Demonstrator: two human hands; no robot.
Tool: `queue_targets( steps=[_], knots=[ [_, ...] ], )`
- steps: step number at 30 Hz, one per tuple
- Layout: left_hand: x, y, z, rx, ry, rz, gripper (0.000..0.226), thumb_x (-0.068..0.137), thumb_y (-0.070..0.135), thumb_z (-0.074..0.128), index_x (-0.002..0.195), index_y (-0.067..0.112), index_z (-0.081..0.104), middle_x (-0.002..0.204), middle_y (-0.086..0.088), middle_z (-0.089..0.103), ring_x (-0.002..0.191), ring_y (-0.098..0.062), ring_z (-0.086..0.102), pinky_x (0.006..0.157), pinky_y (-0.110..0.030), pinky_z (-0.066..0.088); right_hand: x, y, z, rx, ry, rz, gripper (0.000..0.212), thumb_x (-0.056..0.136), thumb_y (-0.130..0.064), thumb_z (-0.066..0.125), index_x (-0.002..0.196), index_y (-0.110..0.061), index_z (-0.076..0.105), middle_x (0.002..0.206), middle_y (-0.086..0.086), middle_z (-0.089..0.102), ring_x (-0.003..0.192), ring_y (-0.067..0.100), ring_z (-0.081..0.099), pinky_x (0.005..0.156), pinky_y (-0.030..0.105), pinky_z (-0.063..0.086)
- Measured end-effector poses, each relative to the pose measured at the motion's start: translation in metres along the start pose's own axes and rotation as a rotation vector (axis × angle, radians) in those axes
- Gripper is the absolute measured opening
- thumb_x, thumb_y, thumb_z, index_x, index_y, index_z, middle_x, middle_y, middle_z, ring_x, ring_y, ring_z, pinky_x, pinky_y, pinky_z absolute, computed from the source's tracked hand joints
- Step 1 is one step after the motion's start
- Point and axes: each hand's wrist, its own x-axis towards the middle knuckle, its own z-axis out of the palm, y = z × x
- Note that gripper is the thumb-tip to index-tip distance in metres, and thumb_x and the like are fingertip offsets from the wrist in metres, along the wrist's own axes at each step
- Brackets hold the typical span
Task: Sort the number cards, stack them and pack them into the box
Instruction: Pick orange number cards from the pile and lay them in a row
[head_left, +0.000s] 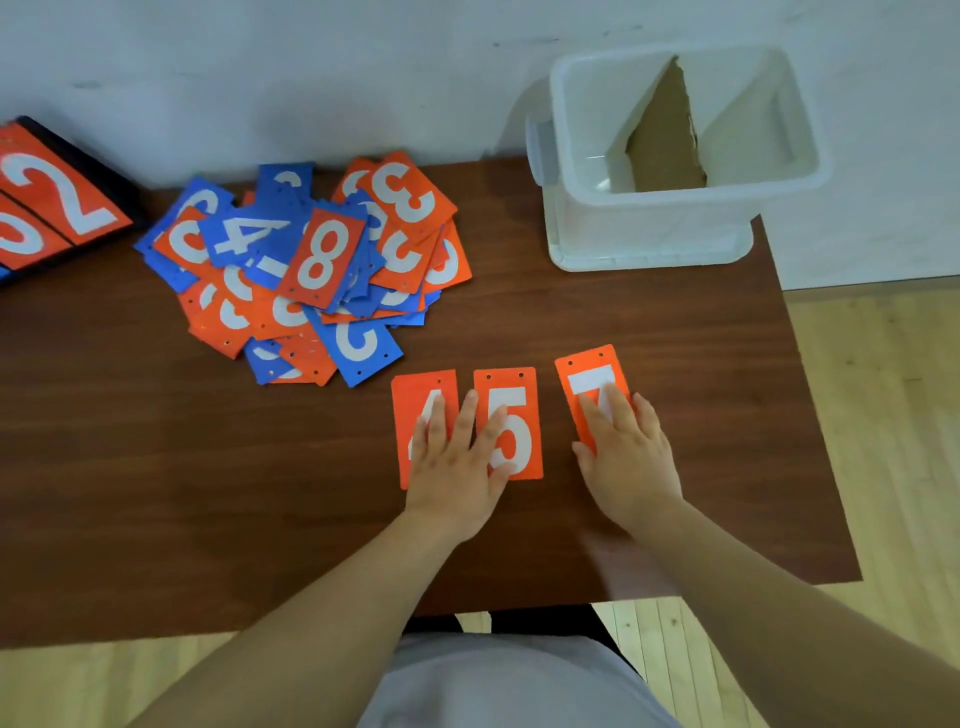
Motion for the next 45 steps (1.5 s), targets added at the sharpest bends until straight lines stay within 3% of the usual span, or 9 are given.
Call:
queue_targets(
  steps=[7, 14, 21, 25, 30, 36, 45],
  knots=[
    [-0.028, -0.053, 0.007, -0.002, 0.039, -0.081, 0.072, 0.101, 0.066, 0.027, 0.157, 0.044, -0.012, 0.169, 0.001, -0.017, 0.152, -0.035, -0.025, 0.122, -0.052, -0.008, -0.009, -0.048, 0.013, -0.049, 0.029, -0.057, 0.064, 0.096, -0.050, 0.055, 0.154, -0.032, 0.035, 0.155, 0.007, 0.030, 0.129, 0.033, 0.036, 0.103, 0.045, 0.047],
    [-0.047, -0.093, 0.007, -0.011, 0.017, -0.082, 0.071, 0.101, 0.065, 0.027, 0.157, 0.045, -0.012, 0.169, 0.002, -0.017, 0.151, -0.035, -0.027, 0.123, -0.053, -0.008, -0.018, -0.095, 0.021, -0.037, -0.026, -0.133, 0.060, 0.098, -0.049, 0.052, 0.153, -0.040, 0.031, 0.156, 0.003, 0.026, 0.135, 0.029, 0.033, 0.107, 0.042, 0.043],
    [-0.053, -0.113, -0.013, -0.049, 0.033, -0.037, 0.073, 0.100, 0.066, 0.033, 0.157, 0.045, -0.007, 0.169, 0.003, -0.011, 0.155, -0.034, -0.014, 0.125, -0.056, 0.002, -0.014, -0.115, 0.003, 0.067, 0.056, -0.051, 0.056, 0.093, -0.052, 0.061, 0.145, -0.037, 0.047, 0.152, 0.002, 0.035, 0.134, 0.028, 0.036, 0.105, 0.045, 0.042],
    [-0.047, -0.143, -0.049, -0.124, 0.127, -0.154, 0.074, 0.098, 0.067, 0.039, 0.158, 0.042, 0.005, 0.169, 0.001, -0.001, 0.156, -0.032, 0.000, 0.125, -0.055, 0.012, 0.005, -0.144, -0.016, 0.160, 0.093, -0.019, 0.056, 0.092, -0.051, 0.064, 0.144, -0.038, 0.048, 0.152, -0.001, 0.035, 0.138, 0.025, 0.034, 0.107, 0.044, 0.043],
    [-0.034, -0.205, -0.083, -0.109, 0.181, -0.274, 0.078, 0.097, 0.068, 0.040, 0.159, 0.037, 0.006, 0.169, -0.004, 0.005, 0.155, -0.032, 0.006, 0.123, -0.054, 0.016, 0.035, -0.196, -0.032, 0.222, 0.093, -0.047, 0.056, 0.093, -0.046, 0.064, 0.145, -0.035, 0.048, 0.154, -0.002, 0.033, 0.141, 0.023, 0.032, 0.110, 0.043, 0.041],
    [-0.013, -0.275, -0.106, -0.155, 0.255, -0.356, 0.077, 0.095, 0.065, 0.048, 0.158, 0.034, 0.017, 0.165, -0.010, 0.016, 0.151, -0.036, 0.018, 0.119, -0.054, 0.026, 0.074, -0.246, -0.037, 0.276, 0.129, -0.075, 0.053, 0.092, -0.039, 0.068, 0.141, -0.028, 0.053, 0.149, 0.002, 0.038, 0.136, 0.027, 0.038, 0.104, 0.045, 0.048],
    [0.049, -0.330, -0.127, -0.334, 0.222, -0.467, 0.084, 0.088, 0.064, 0.062, 0.155, 0.031, 0.021, 0.159, -0.008, 0.026, 0.145, -0.032, 0.030, 0.112, -0.054, 0.037, 0.167, -0.327, -0.055, 0.380, 0.112, -0.019, 0.063, 0.090, -0.048, 0.069, 0.145, -0.024, 0.048, 0.146, 0.005, 0.040, 0.129, 0.028, 0.049, 0.101, 0.046, 0.052]
  ],
)
